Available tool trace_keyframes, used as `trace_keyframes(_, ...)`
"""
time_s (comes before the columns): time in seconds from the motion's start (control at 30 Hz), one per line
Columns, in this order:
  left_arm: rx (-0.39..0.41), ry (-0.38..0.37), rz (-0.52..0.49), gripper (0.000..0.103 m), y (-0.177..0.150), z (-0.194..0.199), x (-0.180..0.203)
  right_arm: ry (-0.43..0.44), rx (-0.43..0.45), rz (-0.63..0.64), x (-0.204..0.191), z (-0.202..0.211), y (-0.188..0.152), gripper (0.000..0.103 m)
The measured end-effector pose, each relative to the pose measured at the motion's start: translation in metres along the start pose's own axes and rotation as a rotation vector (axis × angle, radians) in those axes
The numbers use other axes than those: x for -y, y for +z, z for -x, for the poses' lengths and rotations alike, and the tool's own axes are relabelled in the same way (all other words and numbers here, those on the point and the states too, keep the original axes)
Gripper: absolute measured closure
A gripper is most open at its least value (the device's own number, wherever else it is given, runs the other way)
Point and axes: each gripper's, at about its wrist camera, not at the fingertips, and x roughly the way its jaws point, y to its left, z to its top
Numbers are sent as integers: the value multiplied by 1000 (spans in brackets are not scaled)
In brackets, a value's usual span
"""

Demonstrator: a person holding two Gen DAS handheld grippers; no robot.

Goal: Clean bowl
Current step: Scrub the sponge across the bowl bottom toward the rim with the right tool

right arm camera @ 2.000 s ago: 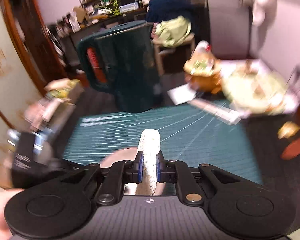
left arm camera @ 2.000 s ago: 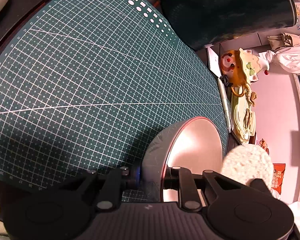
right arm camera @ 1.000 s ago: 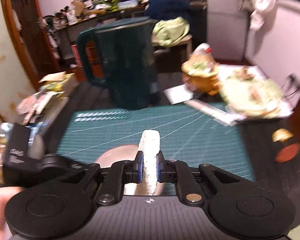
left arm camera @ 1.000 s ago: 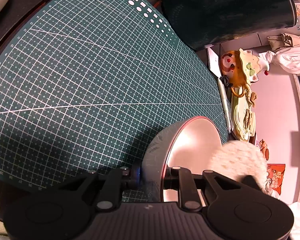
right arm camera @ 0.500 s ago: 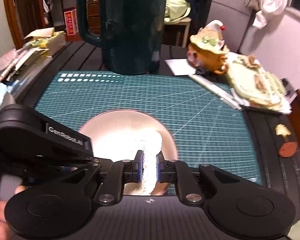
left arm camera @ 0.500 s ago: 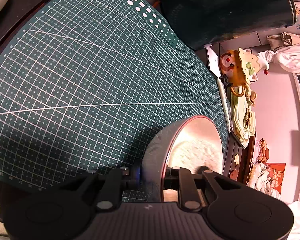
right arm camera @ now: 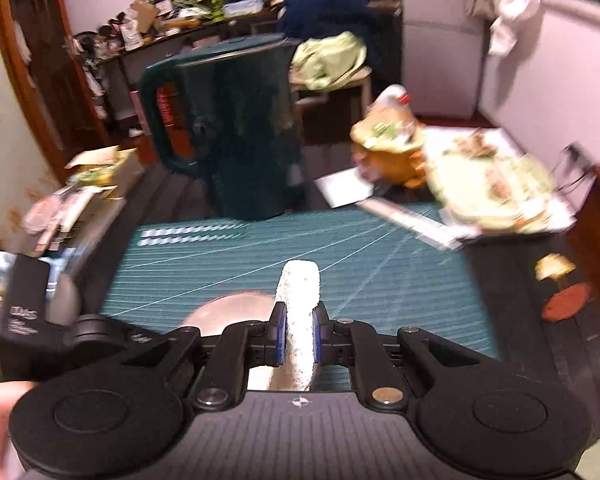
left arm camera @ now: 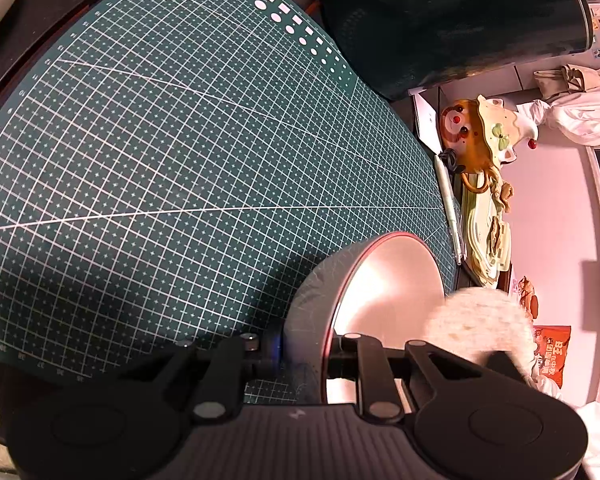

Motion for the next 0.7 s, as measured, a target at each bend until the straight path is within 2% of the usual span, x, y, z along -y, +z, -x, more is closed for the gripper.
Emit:
trace_keyframes(0.23,-1,3,-2,84,2,-1,2,-44,-85,91,-33,-45,-17,92)
trace_keyframes(0.33,0,4,-3,84,1,-2,3,-120,-73,150,-43,-53,-24,91)
trace_keyframes(0.6,1,4,-6,84,-1,-4,6,-234,-41,239,-46,-50,-30,91)
trace_keyframes(0.7,0,4,-6,84,-1,-4,7,-251,-18,265,-48,-42,-28,91)
